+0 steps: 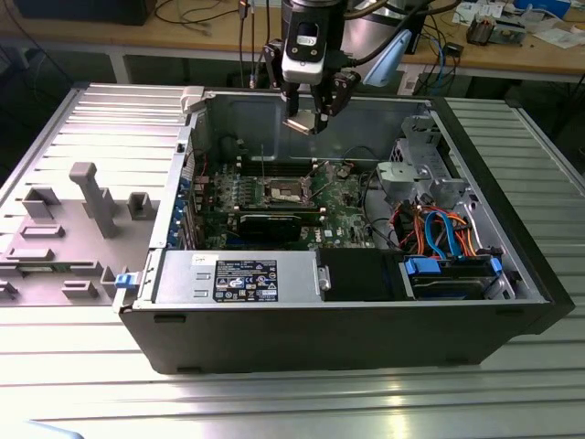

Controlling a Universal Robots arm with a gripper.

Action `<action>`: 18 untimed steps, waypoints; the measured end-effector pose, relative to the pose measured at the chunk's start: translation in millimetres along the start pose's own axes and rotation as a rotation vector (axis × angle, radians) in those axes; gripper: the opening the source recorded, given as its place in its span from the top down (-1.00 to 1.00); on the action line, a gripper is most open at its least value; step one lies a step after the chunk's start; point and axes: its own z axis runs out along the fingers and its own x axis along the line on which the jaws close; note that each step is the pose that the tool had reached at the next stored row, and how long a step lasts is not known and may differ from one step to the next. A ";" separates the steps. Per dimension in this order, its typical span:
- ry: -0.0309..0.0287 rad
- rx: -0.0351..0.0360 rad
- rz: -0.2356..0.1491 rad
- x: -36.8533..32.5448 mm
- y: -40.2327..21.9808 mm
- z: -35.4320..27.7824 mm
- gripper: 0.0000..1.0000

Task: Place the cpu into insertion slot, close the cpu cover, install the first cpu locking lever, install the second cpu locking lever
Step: 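Place the cpu into insertion slot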

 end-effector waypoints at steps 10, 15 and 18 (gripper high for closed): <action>-0.0001 0.0000 0.002 0.0 0.0 0.0 -0.09; -0.0036 0.0000 0.033 0.0 -0.3 3.2 -0.09; -0.0073 -0.0006 0.073 -0.1 -0.6 6.6 -0.09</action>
